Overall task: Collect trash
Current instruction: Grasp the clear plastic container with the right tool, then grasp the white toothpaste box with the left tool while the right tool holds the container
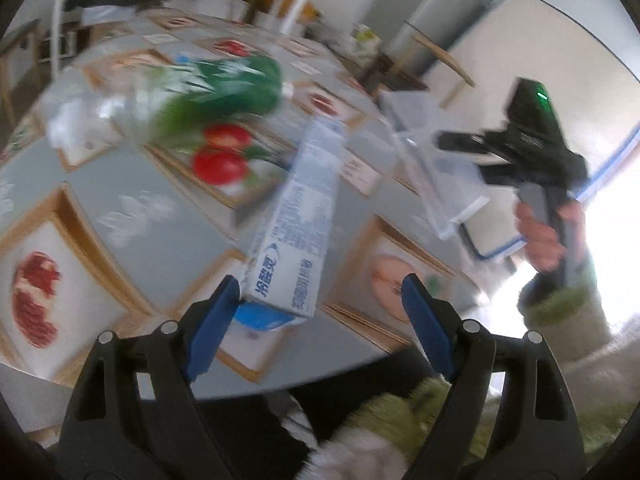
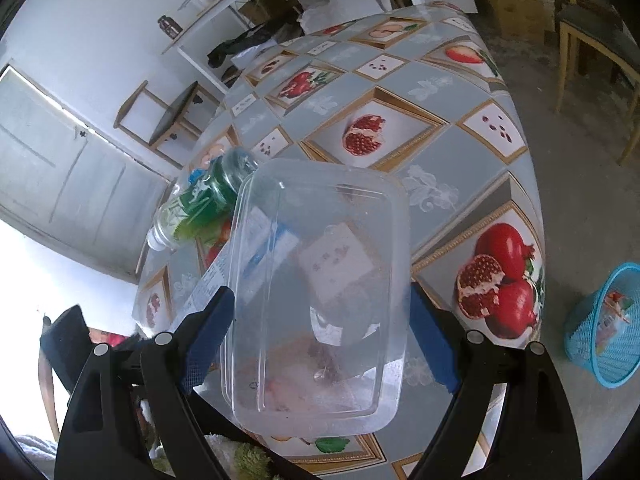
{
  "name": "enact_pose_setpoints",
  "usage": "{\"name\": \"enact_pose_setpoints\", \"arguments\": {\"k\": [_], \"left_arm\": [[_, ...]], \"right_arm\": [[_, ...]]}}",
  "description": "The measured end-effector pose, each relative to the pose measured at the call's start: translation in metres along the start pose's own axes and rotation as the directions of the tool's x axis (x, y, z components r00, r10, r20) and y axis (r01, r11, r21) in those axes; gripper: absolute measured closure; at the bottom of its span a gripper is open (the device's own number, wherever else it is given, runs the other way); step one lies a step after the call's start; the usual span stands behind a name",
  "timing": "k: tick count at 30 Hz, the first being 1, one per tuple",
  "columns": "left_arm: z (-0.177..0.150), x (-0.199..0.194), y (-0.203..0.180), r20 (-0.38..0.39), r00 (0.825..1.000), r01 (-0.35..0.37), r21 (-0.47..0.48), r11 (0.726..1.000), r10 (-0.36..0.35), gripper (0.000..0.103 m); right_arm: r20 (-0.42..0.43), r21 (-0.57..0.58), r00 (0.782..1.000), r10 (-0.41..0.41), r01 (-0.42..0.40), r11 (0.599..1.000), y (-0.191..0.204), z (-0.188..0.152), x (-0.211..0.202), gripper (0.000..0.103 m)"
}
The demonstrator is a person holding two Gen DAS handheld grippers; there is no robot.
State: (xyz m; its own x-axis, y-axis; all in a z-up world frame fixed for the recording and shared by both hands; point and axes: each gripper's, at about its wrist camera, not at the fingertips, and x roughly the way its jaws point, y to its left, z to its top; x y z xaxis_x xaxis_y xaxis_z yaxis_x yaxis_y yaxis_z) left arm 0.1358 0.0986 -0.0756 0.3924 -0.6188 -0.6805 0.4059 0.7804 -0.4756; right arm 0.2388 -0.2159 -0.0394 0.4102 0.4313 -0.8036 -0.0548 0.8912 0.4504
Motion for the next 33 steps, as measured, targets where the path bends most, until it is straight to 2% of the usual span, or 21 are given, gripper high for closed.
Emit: {"name": "enact_pose_setpoints", "arguments": {"k": [3,7,12,14,16,20,23,24,25,33], "left_arm": [[0.003,-0.002,-0.012,0.011,1.000,-0.017,0.044,0.999,0.016,0.024],[0.021,-0.003,-0.017,0.043,0.998,-0.036,0.058,0.998,0.034,0.024],[0.048,0.024,-0.028,0.024,0.980,-0.197,0.127,0.972,0.196,0.024],[0.054,0.034,-0.029,0.003,0.977,-0.209,0.155,0.966,0.212,0.025],[0.062,0.050,-0.032,-0.026,0.968,-0.242,0.183,0.953,0.250,0.029],[0.074,0.072,-0.036,-0.062,0.942,-0.309,0.225,0.924,0.330,0.043],[0.078,0.081,-0.031,-0.094,0.930,-0.332,0.203,0.921,0.356,0.058],[0.077,0.080,-0.029,-0.104,0.931,-0.328,0.187,0.926,0.351,0.065],[0.076,0.080,-0.027,-0.117,0.933,-0.320,0.164,0.933,0.340,0.068],[0.048,0.055,-0.020,-0.155,0.950,-0.276,-0.012,0.961,0.271,0.069]], "right_arm": [[0.005,0.009,1.000,-0.008,0.008,1.000,-0.002,-0.003,-0.002,0.020],[0.019,0.002,0.999,-0.036,0.036,0.999,-0.001,-0.007,-0.006,0.020],[0.031,0.001,0.998,-0.057,0.057,0.998,0.001,-0.011,-0.007,0.020],[0.032,-0.006,0.996,-0.078,0.078,0.997,0.002,-0.013,-0.007,0.020],[0.035,-0.027,0.993,-0.112,0.113,0.993,0.005,-0.017,-0.007,0.020],[0.045,-0.066,0.985,-0.166,0.168,0.984,0.011,-0.023,-0.008,0.020],[0.054,-0.093,0.977,-0.207,0.211,0.973,0.013,-0.029,-0.009,0.020],[0.055,-0.103,0.974,-0.220,0.225,0.969,0.014,-0.031,-0.010,0.020],[0.054,-0.111,0.972,-0.227,0.232,0.966,0.013,-0.031,-0.009,0.020],[0.028,-0.177,0.958,-0.286,0.287,0.942,0.015,-0.045,-0.008,0.020]]}}
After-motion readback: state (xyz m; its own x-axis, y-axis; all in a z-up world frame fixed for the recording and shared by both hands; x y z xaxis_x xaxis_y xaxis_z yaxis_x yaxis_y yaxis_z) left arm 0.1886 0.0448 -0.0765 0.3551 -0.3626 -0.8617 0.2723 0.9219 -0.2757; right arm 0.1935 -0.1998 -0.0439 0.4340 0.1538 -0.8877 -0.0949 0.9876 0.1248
